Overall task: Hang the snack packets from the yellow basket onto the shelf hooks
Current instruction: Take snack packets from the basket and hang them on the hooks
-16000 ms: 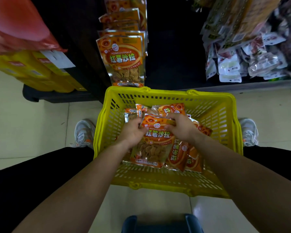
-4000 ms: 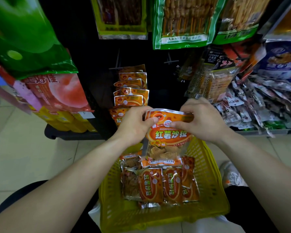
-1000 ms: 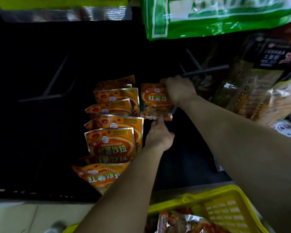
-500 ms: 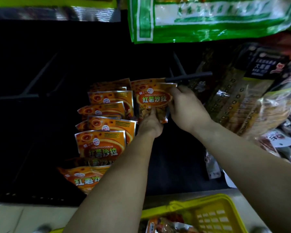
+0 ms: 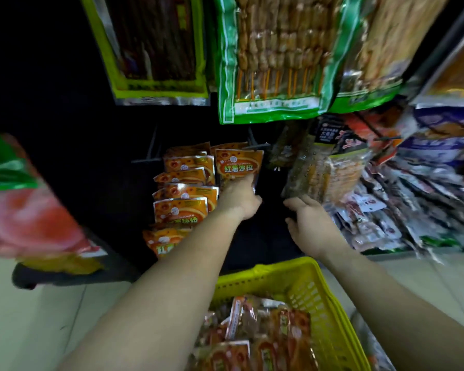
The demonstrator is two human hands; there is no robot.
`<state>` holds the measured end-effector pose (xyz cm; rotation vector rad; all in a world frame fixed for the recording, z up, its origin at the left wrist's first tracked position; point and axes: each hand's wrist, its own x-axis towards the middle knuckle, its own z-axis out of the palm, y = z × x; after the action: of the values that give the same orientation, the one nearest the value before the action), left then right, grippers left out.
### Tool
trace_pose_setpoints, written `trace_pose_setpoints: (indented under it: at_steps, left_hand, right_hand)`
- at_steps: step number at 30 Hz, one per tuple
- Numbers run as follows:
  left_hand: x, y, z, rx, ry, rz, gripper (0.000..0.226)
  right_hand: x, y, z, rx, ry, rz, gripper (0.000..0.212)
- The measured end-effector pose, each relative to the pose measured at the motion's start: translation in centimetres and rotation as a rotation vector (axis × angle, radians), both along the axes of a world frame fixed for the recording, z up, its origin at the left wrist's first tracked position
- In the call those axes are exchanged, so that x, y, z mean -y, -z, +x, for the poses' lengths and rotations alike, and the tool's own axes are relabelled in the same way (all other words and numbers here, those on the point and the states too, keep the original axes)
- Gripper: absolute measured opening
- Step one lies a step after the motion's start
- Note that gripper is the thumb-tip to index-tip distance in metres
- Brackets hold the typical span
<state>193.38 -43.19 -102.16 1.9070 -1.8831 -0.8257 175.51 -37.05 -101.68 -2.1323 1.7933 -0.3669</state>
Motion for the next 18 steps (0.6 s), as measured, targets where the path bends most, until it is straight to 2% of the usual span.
trace_pose_setpoints:
  at_steps: [3, 6, 14, 18]
  left_hand:
    - [-5.0, -1.8, 1.2, 0.087, 0.066, -0.011, 0.062]
    - [-11.4, -0.5, 2.7, 0.163, 0.14, 0.027, 0.06]
    - [-24.3, 11.4, 6.0, 0.332, 0.201, 0.378, 0.06]
    - [-25.4, 15.4, 6.7, 0.323, 0.211, 0.433, 0.071]
  right_hand:
    - [-4.1, 0.1, -2.0, -0.002, 0.036, 0.073, 0.043]
    - [-8.4, 1.9, -3.2, -0.033, 0.072, 0.145, 0.044]
    - [-16.8, 10.8, -1.7, -0.093, 0.023, 0.43, 0.038]
    - [-18.0, 15.6, 0.3, -0.097, 0.007, 0.6, 0.052]
